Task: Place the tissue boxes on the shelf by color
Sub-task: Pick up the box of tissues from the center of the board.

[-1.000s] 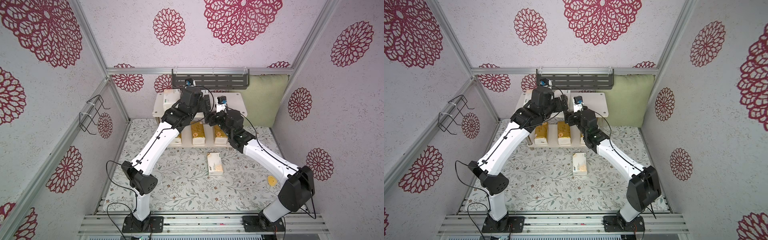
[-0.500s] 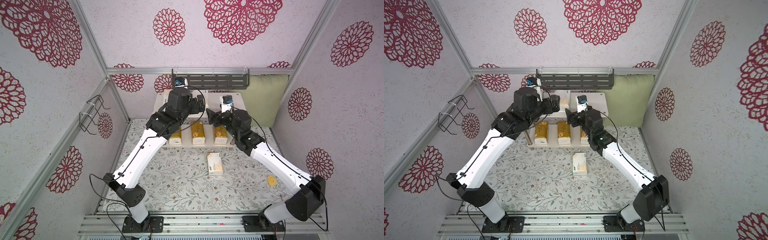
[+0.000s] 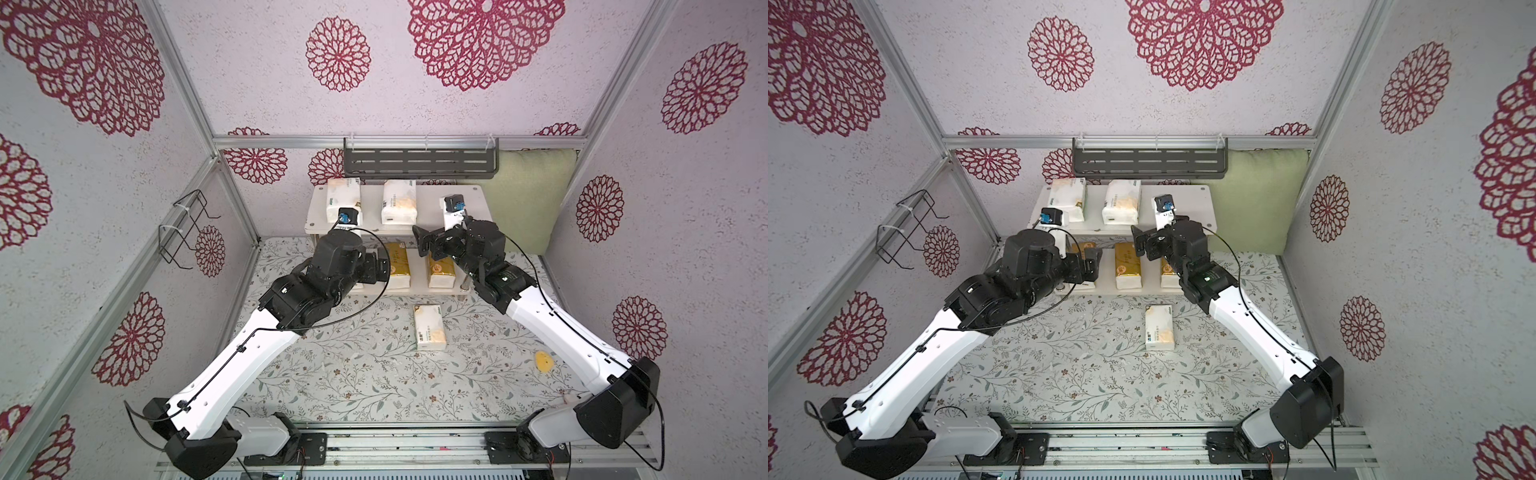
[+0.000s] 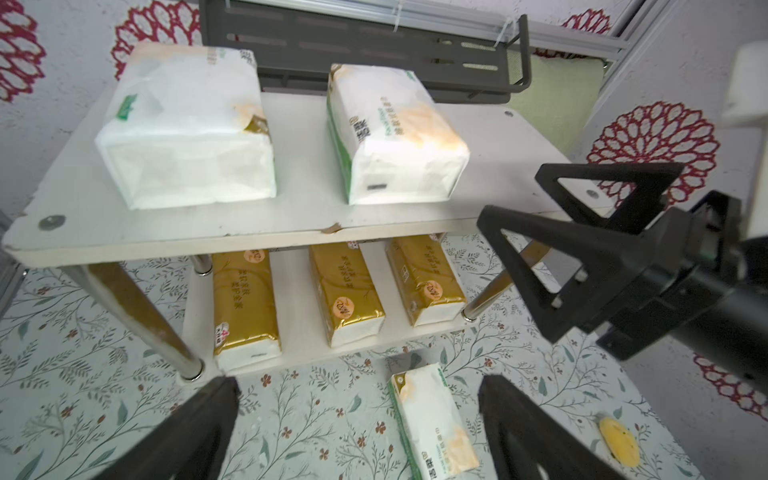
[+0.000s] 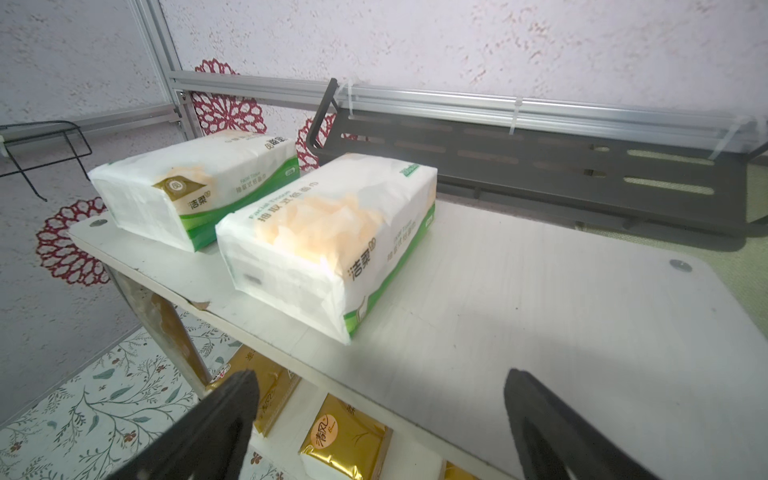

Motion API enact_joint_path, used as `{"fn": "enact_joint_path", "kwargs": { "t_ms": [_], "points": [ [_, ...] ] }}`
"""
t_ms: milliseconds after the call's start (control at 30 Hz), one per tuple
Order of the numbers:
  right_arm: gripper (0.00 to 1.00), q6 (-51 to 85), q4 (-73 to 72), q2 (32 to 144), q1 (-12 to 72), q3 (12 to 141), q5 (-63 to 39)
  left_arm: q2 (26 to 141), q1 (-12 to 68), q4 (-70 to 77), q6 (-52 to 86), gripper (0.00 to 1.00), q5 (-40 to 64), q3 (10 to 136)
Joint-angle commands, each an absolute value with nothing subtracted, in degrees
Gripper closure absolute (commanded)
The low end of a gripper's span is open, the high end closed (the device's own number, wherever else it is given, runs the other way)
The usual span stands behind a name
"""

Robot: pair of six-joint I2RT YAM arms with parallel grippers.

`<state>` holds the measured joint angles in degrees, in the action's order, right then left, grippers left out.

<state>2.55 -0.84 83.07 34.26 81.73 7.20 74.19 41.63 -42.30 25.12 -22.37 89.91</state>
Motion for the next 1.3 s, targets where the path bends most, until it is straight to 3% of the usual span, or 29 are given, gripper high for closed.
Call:
{"fn": "enact_joint_path", "kwargs": {
  "t_ms": [0,233,533,1267],
  "points": [
    [0.01,2.7,0.9,81.7,34.1,85.3,6.4,72.4,41.7,-45.0,26.5,0.03,-24.3,84.8],
    [0.02,2.7,4.4,80.3,34.3,86.0,8.8,71.1,41.3,-44.6,30.4,0.03,-25.5,75.7],
    [0.09,2.9,8.4,80.5,34.3,86.9,12.0,69.8,39.6,-43.1,32.8,0.03,-26.2,70.2],
    [0.11,5.7,18.6,76.2,34.4,78.0,8.4,66.8,30.8,-44.6,38.4,0.03,-22.6,57.3]
  ]
}}
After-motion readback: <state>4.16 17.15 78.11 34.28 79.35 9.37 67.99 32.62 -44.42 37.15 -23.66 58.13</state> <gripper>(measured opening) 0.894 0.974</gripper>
